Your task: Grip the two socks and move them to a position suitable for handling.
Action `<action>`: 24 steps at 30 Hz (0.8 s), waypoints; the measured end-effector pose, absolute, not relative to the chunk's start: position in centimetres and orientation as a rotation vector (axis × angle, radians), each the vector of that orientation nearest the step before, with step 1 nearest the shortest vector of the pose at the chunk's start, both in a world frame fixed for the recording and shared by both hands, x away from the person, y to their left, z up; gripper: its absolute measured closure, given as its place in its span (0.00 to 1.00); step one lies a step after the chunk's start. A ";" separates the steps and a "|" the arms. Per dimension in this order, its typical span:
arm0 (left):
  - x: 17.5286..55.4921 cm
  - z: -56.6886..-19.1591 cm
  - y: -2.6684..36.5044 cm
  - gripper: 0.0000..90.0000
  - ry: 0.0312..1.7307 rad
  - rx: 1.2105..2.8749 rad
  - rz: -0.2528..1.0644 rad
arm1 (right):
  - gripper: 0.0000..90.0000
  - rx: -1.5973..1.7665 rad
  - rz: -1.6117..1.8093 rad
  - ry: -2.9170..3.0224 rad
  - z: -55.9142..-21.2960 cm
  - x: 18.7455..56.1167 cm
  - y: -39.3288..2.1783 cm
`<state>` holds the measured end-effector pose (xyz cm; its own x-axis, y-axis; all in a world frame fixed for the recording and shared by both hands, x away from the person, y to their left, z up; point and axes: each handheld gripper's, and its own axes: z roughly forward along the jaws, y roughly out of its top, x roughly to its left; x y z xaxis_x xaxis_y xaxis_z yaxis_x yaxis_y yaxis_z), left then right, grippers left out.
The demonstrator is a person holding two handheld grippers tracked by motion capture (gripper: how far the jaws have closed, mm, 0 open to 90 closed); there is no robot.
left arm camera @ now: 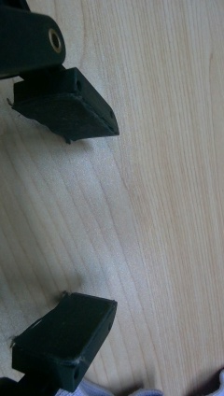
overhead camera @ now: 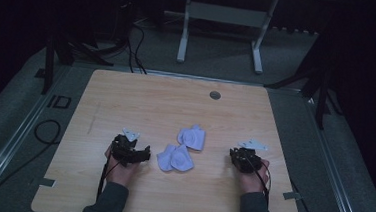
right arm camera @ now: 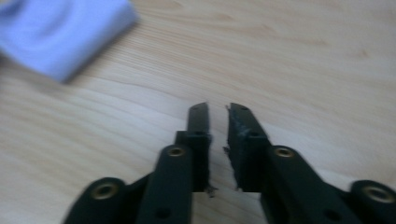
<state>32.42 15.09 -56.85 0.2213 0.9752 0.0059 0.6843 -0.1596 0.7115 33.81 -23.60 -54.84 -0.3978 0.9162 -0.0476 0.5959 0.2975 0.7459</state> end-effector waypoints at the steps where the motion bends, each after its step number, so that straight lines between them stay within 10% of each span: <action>1: 32.4 -56.9 15.1 0.16 1.526 1.916 0.645 | 0.94 1.312 0.914 2.113 -54.6 33.6 -23.2; 24: 32.3 -56.8 15.1 0.18 1.518 1.923 0.640 | 1.00 0.874 0.996 2.413 -54.4 31.5 -12.8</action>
<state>32.25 15.12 -56.78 0.2296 0.9733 0.0060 0.6838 -0.1657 0.7106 31.55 -12.76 -54.39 -0.7312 0.6730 -0.1113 0.3985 0.5538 0.7311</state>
